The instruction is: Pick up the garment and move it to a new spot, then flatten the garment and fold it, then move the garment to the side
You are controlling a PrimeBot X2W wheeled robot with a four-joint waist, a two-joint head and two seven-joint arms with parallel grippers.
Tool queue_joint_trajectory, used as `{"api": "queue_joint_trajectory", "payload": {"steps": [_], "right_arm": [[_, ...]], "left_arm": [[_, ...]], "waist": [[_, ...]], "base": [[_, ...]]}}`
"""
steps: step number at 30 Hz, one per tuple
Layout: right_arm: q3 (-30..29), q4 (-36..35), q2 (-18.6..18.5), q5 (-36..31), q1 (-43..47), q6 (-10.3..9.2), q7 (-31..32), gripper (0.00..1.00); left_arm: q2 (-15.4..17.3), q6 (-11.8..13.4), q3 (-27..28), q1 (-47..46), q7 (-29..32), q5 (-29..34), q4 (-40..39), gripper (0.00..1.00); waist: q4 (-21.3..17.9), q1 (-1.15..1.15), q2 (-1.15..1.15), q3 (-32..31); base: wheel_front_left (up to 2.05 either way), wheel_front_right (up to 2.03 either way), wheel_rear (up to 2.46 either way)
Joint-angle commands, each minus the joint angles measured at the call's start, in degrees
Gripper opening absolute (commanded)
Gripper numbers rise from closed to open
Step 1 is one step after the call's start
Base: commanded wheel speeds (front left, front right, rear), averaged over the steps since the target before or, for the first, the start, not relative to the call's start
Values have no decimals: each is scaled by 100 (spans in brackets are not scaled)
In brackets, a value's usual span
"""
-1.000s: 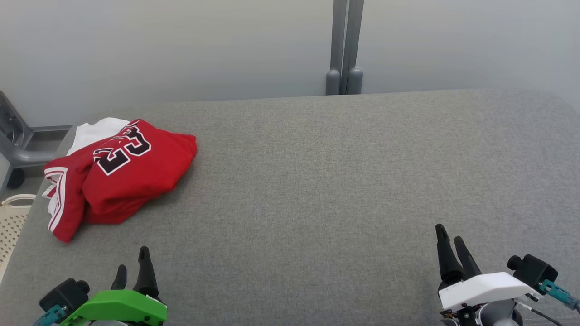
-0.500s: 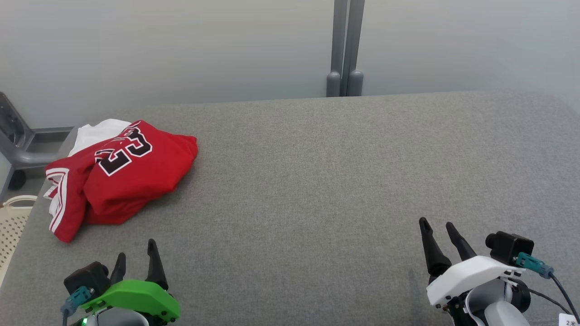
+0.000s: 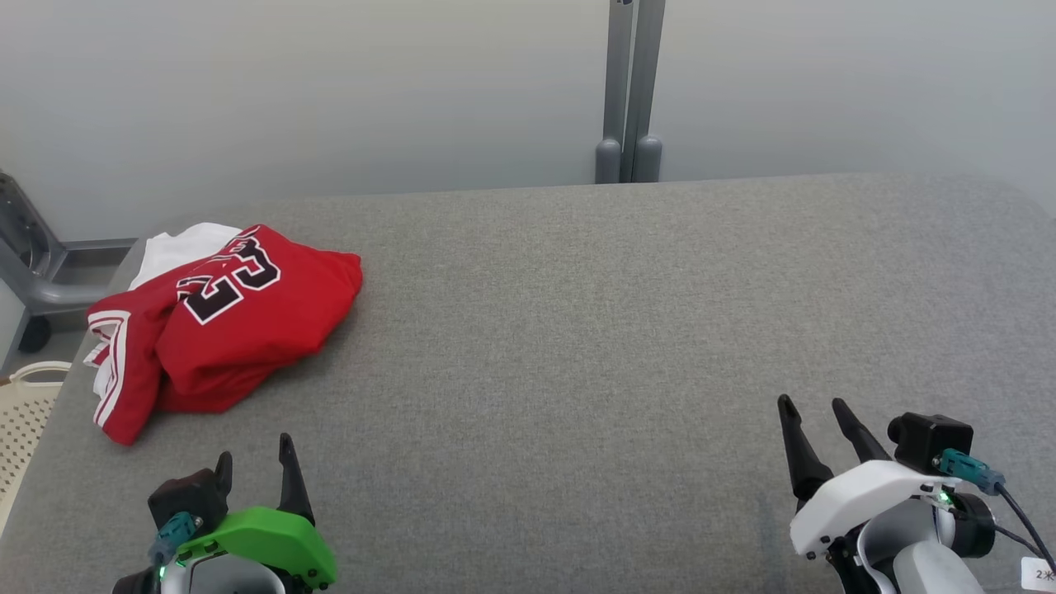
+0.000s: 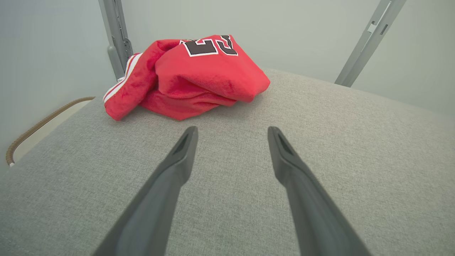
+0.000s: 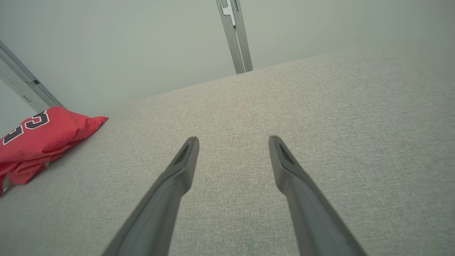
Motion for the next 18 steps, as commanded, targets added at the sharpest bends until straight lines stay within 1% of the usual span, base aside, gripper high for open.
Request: {"api": "queue_joint_trajectory", "payload": {"steps": [1, 4, 10, 18], "right_arm": [[-39, -9, -24, -193, -149, 1, 14, 100], [-70, 26, -26, -313, -164, 1, 27, 100], [-40, 129, -27, -471, -247, 1, 4, 100], [45, 284, -30, -783, -316, 2, -24, 100]], "left_arm": [[35, 27, -28, -156, -51, 149, 34, 100], [27, 2, -44, -177, -36, 193, 89, 100], [49, -138, -103, -226, -139, 289, 129, 100], [120, -140, -230, -280, -304, 567, 235, 100]], "waist": [[1, 0, 0, -7], [-1, 0, 0, -24], [1, 0, 0, -56], [5, 0, 0, -102]], "base": [[0, 0, 0], [0, 0, 0], [0, 0, 0], [0, 0, 0]]}}
